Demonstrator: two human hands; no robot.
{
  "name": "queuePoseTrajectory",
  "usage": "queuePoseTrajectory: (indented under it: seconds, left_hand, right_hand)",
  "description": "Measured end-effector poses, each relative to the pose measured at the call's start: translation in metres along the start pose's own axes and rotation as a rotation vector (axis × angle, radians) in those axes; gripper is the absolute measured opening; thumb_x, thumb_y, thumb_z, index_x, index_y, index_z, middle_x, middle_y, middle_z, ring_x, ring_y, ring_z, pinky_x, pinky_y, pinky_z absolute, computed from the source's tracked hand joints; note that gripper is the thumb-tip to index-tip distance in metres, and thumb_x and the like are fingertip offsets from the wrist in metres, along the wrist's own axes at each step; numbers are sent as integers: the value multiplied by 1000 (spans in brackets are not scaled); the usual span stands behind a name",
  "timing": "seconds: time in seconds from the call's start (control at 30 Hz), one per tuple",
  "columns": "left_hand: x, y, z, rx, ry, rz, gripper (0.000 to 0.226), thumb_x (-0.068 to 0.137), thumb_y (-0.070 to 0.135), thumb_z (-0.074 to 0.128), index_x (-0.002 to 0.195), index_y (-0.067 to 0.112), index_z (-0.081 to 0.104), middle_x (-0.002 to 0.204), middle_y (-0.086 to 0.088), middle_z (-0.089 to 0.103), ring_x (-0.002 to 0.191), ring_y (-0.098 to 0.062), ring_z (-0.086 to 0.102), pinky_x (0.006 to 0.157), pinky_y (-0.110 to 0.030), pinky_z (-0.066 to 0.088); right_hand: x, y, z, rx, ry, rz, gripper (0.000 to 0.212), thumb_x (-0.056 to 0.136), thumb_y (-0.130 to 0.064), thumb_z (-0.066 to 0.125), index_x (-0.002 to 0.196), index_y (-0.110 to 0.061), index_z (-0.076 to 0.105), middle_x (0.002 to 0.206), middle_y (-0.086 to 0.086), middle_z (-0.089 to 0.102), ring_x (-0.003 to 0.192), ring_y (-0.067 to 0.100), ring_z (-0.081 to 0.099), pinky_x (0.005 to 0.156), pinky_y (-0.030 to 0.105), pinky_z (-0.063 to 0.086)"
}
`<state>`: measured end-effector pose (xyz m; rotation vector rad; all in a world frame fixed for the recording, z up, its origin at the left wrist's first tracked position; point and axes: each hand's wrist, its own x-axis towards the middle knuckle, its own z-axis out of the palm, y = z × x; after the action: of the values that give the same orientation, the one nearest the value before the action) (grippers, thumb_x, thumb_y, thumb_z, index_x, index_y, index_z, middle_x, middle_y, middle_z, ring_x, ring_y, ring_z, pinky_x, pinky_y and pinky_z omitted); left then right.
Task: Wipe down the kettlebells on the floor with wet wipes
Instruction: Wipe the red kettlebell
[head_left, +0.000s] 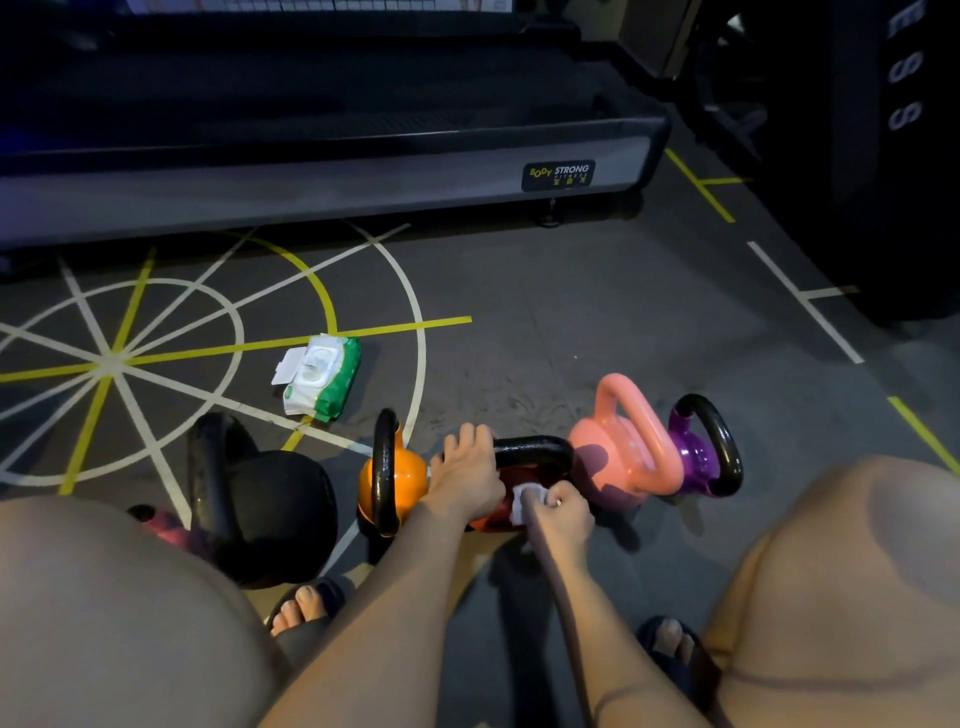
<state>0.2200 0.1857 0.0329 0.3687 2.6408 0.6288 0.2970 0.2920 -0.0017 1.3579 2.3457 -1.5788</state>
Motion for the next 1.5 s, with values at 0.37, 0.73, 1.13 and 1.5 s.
queuePoseTrajectory:
  seconds: [0.37, 0.73, 1.13, 1.5]
  left_hand:
    - [-3, 1, -3, -4, -42, -4, 44, 92, 19, 55, 134, 25, 40, 131, 0, 38, 129, -26, 35, 111, -48, 32]
    - [-31, -4, 8, 25, 0, -3, 50, 95, 21, 56, 140, 24, 35, 135, -1, 39, 132, -23, 36, 111, -41, 34]
    - [-36, -4, 9, -13, -7, -29, 55, 94, 14, 53, 143, 27, 32, 137, 1, 36, 132, -23, 34, 115, -43, 30]
    - [-20, -4, 3, -42, -22, -29, 53, 92, 13, 53, 140, 27, 36, 134, 0, 37, 130, -24, 35, 113, -44, 31]
  right_hand:
    - [3, -3, 6, 779, -151, 378, 23, 91, 5, 61, 111, 0, 71, 87, 11, 74, 73, 21, 69, 78, 32, 57]
    - [6, -14, 15, 1114, -194, 657, 31, 107, -5, 30, 122, -3, 58, 137, 19, 55, 128, 25, 53, 108, 28, 39]
    - [14, -26, -5, 1280, -103, 661, 39, 101, 3, 29, 133, -2, 51, 151, 13, 44, 141, 25, 42, 114, 44, 34]
    - [11, -23, -5, 1112, -185, 496, 30, 106, -3, 34, 129, 6, 51, 145, 16, 49, 139, 29, 44, 105, 32, 44]
